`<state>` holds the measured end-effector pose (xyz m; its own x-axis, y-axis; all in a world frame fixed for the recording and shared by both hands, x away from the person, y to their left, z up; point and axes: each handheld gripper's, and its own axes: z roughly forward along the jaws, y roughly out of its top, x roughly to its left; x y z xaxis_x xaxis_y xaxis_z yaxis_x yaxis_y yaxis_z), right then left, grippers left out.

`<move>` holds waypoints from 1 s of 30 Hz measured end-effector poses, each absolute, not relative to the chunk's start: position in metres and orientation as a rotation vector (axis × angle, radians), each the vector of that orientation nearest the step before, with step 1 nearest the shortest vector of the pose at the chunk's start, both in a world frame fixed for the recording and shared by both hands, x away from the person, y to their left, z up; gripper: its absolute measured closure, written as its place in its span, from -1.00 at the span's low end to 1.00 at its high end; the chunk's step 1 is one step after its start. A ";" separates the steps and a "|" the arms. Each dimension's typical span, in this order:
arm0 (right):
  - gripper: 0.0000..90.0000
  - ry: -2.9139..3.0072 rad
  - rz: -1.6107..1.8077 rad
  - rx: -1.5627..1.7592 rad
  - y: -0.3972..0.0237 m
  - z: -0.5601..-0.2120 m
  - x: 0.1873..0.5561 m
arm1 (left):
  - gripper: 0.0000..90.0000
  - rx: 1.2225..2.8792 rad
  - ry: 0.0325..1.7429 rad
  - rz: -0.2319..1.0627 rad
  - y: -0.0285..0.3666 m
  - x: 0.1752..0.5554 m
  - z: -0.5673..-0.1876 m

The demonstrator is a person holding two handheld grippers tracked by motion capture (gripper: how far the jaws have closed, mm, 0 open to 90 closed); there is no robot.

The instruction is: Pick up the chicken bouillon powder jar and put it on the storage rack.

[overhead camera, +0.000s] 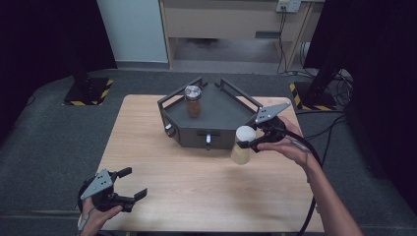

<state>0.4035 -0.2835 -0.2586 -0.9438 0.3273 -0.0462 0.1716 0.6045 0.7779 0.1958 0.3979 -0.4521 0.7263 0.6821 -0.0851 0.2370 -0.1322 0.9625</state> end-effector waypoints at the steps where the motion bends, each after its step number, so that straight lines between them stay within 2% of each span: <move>1: -0.24 2.647 1.252 0.406 -0.282 -0.254 0.405 | -0.97 1.702 0.739 0.450 0.398 0.196 -0.452; 19: -0.24 2.663 1.242 0.384 -0.259 -0.199 0.438 | -0.97 1.704 0.745 0.445 0.398 0.197 -0.453; 30: -0.24 2.669 1.228 0.387 -0.239 -0.178 0.469 | -0.97 1.701 0.750 0.438 0.400 0.199 -0.454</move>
<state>0.4686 -0.2392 -0.1778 -0.9503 0.3070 -0.0524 0.1600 0.6254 0.7638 0.1987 0.3995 -0.4537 0.7242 0.6826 -0.0980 0.2495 -0.1269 0.9600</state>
